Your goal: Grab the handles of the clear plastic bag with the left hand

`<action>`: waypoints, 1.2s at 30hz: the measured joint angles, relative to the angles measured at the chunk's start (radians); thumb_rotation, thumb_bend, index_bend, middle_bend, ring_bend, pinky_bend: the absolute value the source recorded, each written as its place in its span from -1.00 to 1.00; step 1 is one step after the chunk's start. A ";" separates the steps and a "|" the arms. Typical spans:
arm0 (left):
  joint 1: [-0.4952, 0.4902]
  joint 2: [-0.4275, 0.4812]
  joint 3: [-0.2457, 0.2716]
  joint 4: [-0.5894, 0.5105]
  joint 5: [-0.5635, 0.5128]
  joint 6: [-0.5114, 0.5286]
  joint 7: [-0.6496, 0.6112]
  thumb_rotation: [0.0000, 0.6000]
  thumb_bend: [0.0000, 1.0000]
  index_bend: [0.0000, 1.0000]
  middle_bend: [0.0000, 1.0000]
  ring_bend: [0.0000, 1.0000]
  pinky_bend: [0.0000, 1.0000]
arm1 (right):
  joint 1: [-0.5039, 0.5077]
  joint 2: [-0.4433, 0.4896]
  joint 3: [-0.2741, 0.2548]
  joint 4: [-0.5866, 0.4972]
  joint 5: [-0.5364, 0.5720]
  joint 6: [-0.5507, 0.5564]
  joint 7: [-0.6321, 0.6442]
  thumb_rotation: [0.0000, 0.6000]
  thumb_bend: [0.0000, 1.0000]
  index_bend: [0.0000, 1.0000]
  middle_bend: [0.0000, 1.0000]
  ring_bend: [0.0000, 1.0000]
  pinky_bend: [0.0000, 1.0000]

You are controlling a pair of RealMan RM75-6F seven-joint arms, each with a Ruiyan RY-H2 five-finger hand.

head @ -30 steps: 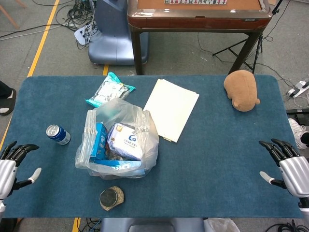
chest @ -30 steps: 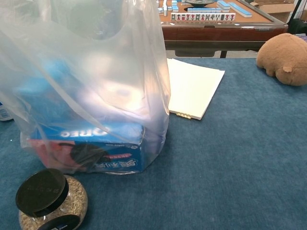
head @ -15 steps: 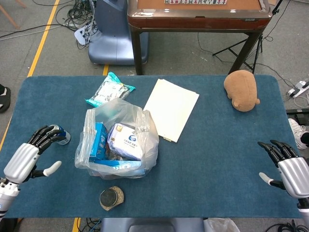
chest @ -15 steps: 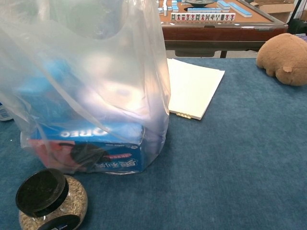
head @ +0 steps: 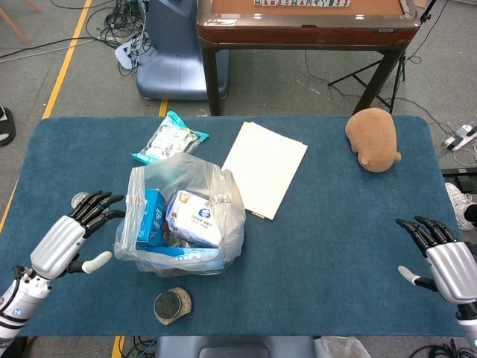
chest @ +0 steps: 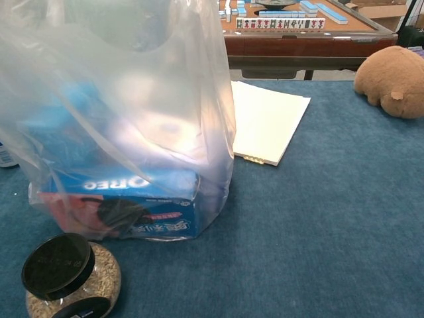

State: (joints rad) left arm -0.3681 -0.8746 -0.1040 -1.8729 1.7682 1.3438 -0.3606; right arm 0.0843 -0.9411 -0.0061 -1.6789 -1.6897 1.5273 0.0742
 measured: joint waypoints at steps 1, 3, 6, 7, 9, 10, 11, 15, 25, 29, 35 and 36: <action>-0.004 -0.002 -0.001 -0.001 0.001 -0.001 0.000 -1.00 -0.71 -0.57 -0.86 -1.00 -1.00 | 0.000 -0.001 0.000 0.000 0.000 -0.001 0.000 1.00 -0.72 -0.69 -0.49 -0.73 -0.61; -0.015 -0.004 -0.001 -0.002 0.003 -0.007 -0.003 -1.00 -0.71 -0.57 -0.86 -1.00 -1.00 | 0.001 -0.001 0.000 0.000 0.000 -0.002 0.000 1.00 -0.72 -0.69 -0.49 -0.73 -0.61; -0.029 -0.008 0.002 -0.007 0.014 -0.012 -0.013 -1.00 -0.71 -0.57 -0.86 -1.00 -1.00 | 0.000 -0.001 0.000 0.001 0.001 -0.002 0.000 1.00 -0.72 -0.69 -0.49 -0.73 -0.61; -0.032 -0.009 0.003 -0.009 0.019 -0.012 -0.018 -1.00 -0.71 -0.57 -0.86 -1.00 -1.00 | 0.000 -0.001 0.000 0.001 0.002 -0.002 0.000 1.00 -0.72 -0.69 -0.49 -0.73 -0.61; -0.041 -0.013 0.005 -0.013 0.031 -0.010 -0.034 -1.00 -0.71 -0.57 -0.86 -1.00 -1.00 | -0.001 0.000 0.000 0.001 0.003 -0.002 0.000 1.00 -0.72 -0.69 -0.49 -0.73 -0.61; -0.046 -0.015 0.006 -0.014 0.035 -0.010 -0.039 -1.00 -0.71 -0.57 -0.86 -1.00 -1.00 | -0.001 0.000 0.000 0.000 0.003 -0.002 0.000 1.00 -0.72 -0.69 -0.49 -0.73 -0.61; -0.050 -0.016 0.007 -0.015 0.039 -0.010 -0.044 -1.00 -0.71 -0.56 -0.86 -1.00 -1.00 | -0.001 0.000 0.000 0.000 0.003 -0.002 0.000 1.00 -0.72 -0.69 -0.49 -0.73 -0.61; -0.075 -0.022 0.015 -0.019 0.050 -0.035 -0.053 -1.00 -0.71 -0.56 -0.86 -1.00 -1.00 | -0.001 0.000 -0.001 0.001 0.002 -0.001 0.000 1.00 -0.72 -0.69 -0.49 -0.73 -0.61; -0.145 -0.039 0.013 -0.050 0.033 -0.103 -0.081 -1.00 -0.72 -0.57 -0.86 -1.00 -1.00 | -0.003 0.000 -0.001 0.005 0.004 0.001 0.006 1.00 -0.72 -0.69 -0.49 -0.73 -0.61; -0.177 -0.044 0.008 -0.063 0.028 -0.128 -0.097 -1.00 -0.72 -0.57 -0.86 -1.00 -1.00 | -0.003 0.000 -0.001 0.009 0.010 -0.002 0.009 1.00 -0.72 -0.69 -0.49 -0.73 -0.61; -0.226 -0.050 -0.006 -0.081 0.026 -0.158 -0.125 -1.00 -0.72 -0.57 -0.86 -1.00 -1.00 | -0.002 -0.003 0.000 0.016 0.013 -0.005 0.013 1.00 -0.72 -0.69 -0.49 -0.73 -0.61; -0.234 -0.052 -0.006 -0.082 0.027 -0.166 -0.127 -1.00 -0.72 -0.57 -0.86 -1.00 -1.00 | -0.002 -0.003 0.000 0.017 0.014 -0.006 0.015 1.00 -0.72 -0.69 -0.49 -0.73 -0.61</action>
State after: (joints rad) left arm -0.6025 -0.9270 -0.1103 -1.9548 1.7948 1.1775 -0.4876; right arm 0.0824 -0.9445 -0.0057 -1.6617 -1.6753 1.5210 0.0888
